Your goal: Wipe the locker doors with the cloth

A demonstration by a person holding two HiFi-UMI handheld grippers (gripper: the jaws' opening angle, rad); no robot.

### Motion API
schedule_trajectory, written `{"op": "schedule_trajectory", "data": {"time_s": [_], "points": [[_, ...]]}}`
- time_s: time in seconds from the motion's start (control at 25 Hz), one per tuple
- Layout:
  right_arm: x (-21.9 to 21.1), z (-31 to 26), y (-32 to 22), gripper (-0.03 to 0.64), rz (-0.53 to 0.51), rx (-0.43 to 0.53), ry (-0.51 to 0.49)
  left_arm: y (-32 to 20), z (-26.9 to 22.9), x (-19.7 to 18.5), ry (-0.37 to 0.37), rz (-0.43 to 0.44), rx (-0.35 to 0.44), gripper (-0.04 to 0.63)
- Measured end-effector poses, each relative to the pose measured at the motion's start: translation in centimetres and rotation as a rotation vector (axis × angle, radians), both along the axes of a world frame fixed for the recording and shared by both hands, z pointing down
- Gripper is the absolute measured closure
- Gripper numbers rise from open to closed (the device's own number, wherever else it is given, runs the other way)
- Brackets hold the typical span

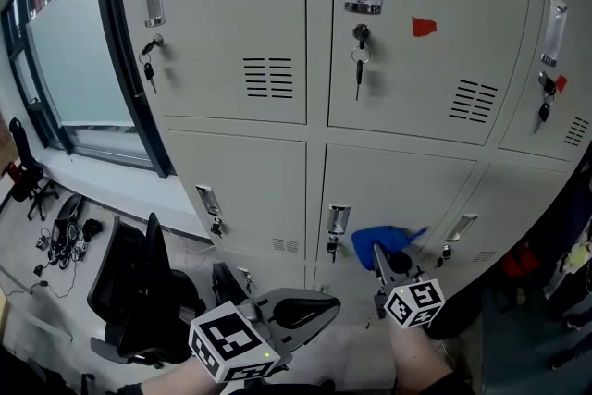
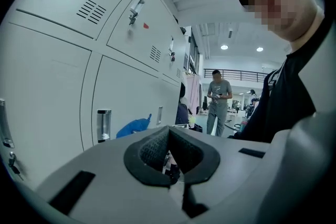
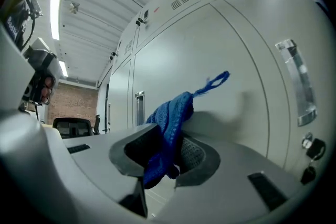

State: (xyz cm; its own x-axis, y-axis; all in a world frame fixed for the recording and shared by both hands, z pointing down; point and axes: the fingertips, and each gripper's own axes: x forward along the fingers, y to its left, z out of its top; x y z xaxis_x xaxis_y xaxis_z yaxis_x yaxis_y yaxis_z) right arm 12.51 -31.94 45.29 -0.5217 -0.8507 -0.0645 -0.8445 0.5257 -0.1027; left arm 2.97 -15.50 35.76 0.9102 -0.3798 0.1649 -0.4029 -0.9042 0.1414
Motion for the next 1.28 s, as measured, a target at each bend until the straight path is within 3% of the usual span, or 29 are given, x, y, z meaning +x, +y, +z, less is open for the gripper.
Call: {"op": "schedule_trajectory", "data": {"time_s": [0.4,0.68,0.84,1.08,1.28], "points": [[10.9,0.9,1.2,0.525,0.182,-0.032,-0.025,0.1,0.3,4.5,0.0,0.065,-0.007,0.589],[13.8,1.5,1.9,0.525,0.25,-0.059,-0.058,0.3,0.3,5.6,-0.002,0.082,-0.008,0.589],[11.4,1.5,2.4,0.525,0.192,-0.056,-0.094,0.5,0.5,5.0,-0.004,0.074,-0.013,0.589],[3.2,2.9,2.2,0.525,0.032,-0.071,-0.053,0.5,0.7,2.5,-0.012,0.033,-0.019,0.589],[-1.8,5.8,1.7,0.525,-0.041,-0.128,-0.051,0.5,1.2,0.1,-0.031,-0.008,-0.03,0.589]]}}
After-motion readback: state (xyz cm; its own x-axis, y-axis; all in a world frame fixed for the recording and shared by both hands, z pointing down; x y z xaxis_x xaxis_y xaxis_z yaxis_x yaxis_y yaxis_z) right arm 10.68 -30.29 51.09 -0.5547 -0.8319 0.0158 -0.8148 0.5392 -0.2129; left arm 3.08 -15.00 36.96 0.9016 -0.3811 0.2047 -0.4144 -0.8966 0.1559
